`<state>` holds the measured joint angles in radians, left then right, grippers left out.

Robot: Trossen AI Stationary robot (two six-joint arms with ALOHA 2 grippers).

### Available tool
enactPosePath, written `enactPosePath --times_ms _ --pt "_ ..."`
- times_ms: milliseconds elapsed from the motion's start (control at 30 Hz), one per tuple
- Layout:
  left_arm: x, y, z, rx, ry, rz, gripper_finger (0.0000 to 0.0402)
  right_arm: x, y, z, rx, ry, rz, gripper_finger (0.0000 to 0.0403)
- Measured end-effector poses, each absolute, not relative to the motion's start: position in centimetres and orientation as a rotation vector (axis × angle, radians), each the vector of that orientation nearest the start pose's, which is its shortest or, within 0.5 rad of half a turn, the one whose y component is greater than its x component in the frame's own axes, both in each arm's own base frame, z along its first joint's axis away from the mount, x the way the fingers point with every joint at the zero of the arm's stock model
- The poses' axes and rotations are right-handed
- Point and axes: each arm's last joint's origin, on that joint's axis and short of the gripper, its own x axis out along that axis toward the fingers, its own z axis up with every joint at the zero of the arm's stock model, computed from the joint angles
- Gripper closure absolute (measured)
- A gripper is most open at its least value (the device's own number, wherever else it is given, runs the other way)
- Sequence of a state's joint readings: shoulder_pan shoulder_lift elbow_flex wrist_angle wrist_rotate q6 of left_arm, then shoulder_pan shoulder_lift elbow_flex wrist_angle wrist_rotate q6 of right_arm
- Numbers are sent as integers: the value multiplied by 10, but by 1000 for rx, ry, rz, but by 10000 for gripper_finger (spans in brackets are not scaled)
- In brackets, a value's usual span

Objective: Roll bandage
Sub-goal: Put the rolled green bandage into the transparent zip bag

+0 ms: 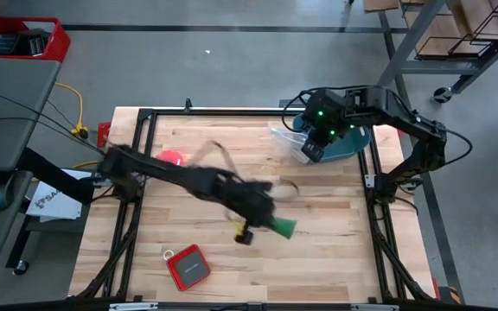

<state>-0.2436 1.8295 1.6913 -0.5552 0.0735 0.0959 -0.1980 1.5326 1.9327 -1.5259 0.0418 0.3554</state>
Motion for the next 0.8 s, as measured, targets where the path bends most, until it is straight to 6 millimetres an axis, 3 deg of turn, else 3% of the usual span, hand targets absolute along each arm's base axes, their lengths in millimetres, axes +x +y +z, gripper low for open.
enactPosePath --times_ms 133,200,367,467,800 --pt "347 -88 409 164 399 -211 375 260 -52 426 419 1080 -382 403" --pt "325 -77 441 182 242 -97 375 274 -49 422 421 1048 -346 403" --pt "286 -52 492 175 -64 111 375 320 -37 416 438 885 -133 403" --pt "278 -44 495 149 -44 130 375 334 -31 413 453 840 -81 403" --pt "269 -44 447 185 424 318 375 336 -29 404 482 905 -172 403"
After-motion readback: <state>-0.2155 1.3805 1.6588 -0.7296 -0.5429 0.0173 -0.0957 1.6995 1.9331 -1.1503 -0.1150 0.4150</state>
